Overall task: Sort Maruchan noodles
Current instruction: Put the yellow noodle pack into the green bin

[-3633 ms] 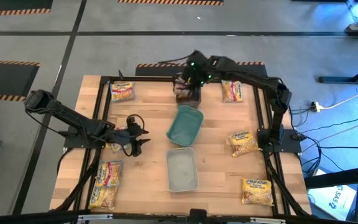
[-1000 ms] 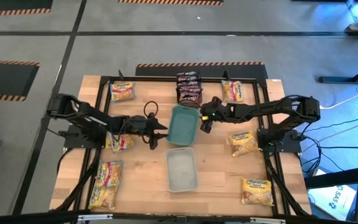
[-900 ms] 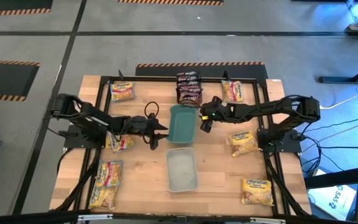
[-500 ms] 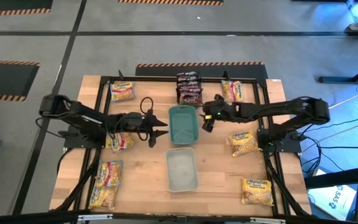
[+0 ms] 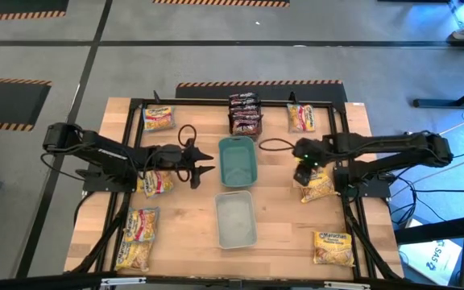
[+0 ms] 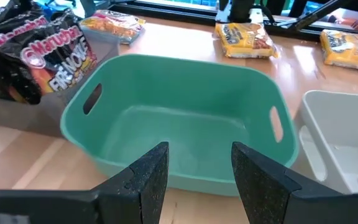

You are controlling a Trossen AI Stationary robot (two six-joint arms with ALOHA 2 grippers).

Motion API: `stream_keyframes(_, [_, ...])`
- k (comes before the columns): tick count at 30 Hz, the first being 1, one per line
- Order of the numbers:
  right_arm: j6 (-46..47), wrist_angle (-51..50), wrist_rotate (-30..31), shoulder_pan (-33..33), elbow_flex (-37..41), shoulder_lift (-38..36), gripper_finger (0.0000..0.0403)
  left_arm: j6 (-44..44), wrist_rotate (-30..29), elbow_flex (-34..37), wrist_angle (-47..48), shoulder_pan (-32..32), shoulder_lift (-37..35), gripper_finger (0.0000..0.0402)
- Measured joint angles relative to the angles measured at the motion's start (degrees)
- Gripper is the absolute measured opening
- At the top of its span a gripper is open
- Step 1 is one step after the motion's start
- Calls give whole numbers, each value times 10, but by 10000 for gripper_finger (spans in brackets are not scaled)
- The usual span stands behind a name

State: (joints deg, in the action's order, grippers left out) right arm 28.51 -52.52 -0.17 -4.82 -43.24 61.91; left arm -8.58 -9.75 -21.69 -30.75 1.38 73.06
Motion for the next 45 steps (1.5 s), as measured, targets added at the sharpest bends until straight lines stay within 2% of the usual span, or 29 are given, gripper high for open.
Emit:
stream_keyframes(3, [55, -32, -32, 0, 31, 0, 184, -1, 1, 0, 0, -1, 0, 170])
stream_keyframes(9, [121, -27, -82, 1, 93, 1, 184, -32, 22, 0, 7, -7, 0, 170])
stream_keyframes(13, [157, -22, -68, 53, 104, 1, 184, -36, 13, 0, 4, -38, 0, 170])
stream_keyframes(16, [192, 27, -57, 105, 120, 1, 184, -48, 1, -14, 5, -69, 0, 169])
stream_keyframes(21, [249, 172, -26, 190, 145, 10, 184, -48, -27, -68, 31, -122, 17, 169])
stream_keyframes(24, [255, 240, -11, 230, 150, 35, 184, -48, -40, -126, 61, -142, 50, 169])
stream_keyframes(29, [229, 319, 32, 279, 141, 67, 184, -48, -50, -249, 163, -160, 132, 169])
stream_keyframes(32, [221, 288, 66, 318, 109, 67, 184, -48, -50, -332, 204, -161, 187, 169])
stream_keyframes(36, [240, 223, 148, 399, 75, 61, 184, -48, -43, -432, 240, -155, 253, 169])
stream_keyframes(45, [359, 193, 289, 591, 84, 63, 184, -43, -19, -614, 259, -123, 381, 170])
